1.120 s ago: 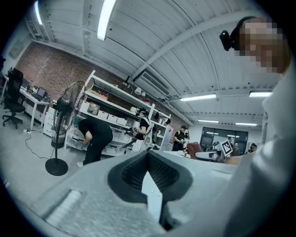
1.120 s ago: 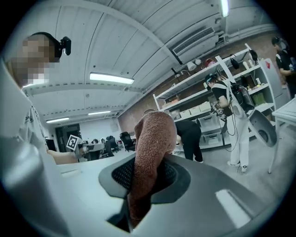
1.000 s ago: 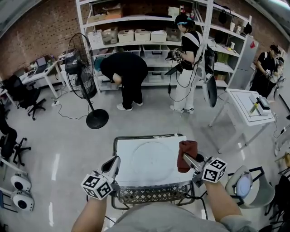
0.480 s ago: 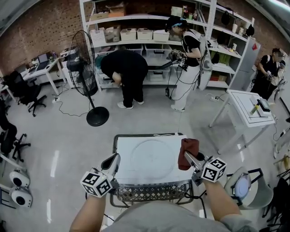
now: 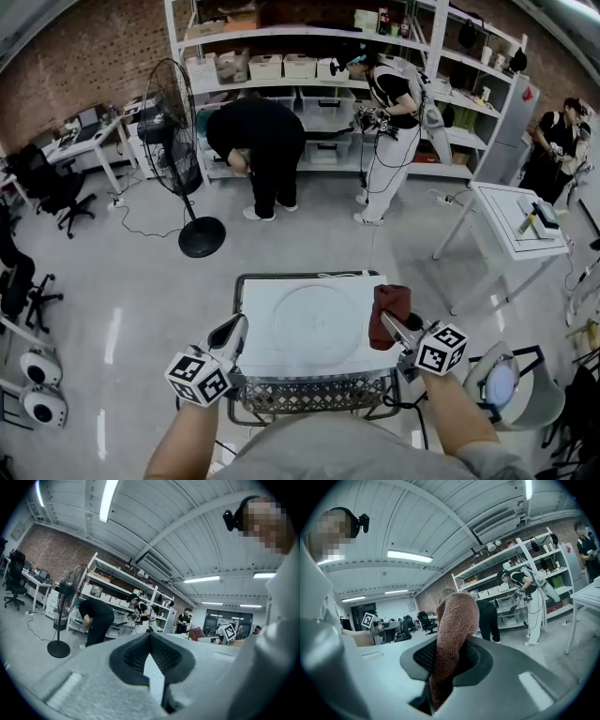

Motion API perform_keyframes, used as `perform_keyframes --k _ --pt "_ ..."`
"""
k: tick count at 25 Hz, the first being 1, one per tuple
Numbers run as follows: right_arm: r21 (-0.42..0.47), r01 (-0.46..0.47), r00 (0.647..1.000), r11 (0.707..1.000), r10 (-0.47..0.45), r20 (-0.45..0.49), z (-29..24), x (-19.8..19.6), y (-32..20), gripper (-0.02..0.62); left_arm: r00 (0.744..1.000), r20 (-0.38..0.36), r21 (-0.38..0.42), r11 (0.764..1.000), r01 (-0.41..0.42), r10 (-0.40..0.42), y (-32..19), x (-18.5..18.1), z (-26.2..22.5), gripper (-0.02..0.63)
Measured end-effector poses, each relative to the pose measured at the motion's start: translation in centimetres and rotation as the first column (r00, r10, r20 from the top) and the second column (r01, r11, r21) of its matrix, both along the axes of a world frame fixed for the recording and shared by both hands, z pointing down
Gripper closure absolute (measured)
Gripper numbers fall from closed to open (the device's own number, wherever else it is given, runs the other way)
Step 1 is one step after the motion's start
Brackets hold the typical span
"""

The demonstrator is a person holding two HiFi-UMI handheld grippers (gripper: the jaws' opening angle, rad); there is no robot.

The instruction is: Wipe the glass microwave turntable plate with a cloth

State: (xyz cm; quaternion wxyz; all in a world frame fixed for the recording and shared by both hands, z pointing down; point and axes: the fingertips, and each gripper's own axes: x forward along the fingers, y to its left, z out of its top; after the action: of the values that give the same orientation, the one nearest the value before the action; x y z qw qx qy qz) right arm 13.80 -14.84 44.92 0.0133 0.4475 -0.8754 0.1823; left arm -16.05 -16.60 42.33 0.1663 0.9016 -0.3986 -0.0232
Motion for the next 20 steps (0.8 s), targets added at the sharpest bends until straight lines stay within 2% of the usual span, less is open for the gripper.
perform_keyframes --k 20 --pt "-0.016 -0.004 1.000 1.000 0.003 -0.028 0.47 -0.21 0.18 0.532 1.000 -0.001 0.007 1.000 -0.014 0.014 0.20 -0.04 -0.47 0.606"
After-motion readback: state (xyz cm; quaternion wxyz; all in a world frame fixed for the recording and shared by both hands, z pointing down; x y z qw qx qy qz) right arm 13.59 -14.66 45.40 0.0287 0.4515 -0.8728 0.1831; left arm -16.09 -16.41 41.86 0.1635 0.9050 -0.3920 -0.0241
